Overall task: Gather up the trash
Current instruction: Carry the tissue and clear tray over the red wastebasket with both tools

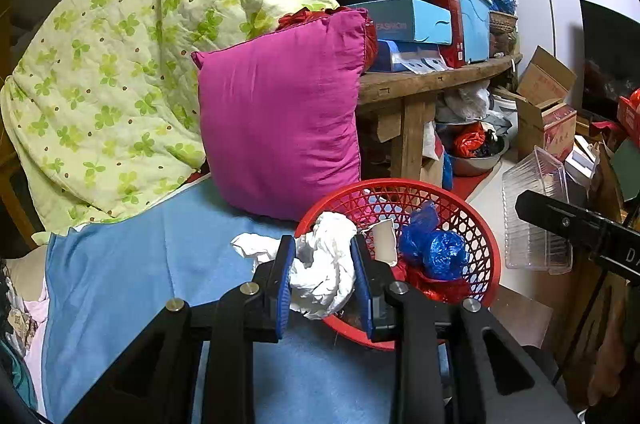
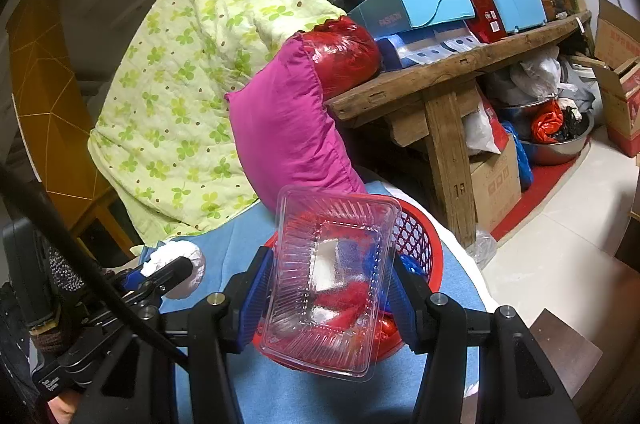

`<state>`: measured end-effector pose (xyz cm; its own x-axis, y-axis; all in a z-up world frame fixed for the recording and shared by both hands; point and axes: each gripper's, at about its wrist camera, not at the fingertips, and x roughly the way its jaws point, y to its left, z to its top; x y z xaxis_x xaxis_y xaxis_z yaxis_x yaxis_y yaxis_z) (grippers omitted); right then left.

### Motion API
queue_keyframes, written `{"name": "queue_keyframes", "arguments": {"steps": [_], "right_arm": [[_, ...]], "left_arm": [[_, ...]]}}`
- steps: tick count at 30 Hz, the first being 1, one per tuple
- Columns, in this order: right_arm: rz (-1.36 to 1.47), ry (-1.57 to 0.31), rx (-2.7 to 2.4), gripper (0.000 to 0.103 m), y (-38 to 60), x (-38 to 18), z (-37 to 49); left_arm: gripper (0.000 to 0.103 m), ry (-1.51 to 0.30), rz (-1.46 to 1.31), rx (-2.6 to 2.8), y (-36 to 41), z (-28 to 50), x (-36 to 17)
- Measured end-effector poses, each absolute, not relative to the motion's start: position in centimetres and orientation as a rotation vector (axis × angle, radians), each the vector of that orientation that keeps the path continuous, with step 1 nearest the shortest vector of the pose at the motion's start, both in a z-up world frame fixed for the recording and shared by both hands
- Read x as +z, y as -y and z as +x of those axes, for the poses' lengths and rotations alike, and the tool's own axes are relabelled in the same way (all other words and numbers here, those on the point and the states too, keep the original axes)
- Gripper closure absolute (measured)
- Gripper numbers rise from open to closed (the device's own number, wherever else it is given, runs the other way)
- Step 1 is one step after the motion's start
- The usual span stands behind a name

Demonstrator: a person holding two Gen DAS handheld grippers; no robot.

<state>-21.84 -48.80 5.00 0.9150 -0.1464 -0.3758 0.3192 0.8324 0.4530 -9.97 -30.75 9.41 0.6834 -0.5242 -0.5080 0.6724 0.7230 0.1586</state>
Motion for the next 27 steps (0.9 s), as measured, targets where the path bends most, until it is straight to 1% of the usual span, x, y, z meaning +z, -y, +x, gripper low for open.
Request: {"name": "queue_keyframes", "arguments": {"steps": [27], "right_arm": [[0.569,-0.339,-0.268,0.045,49.9,3.7,-22.3]], "left_arm": [[0.074,-0.484,0.366,-0.708,32.0,-9.5,8.4]]}}
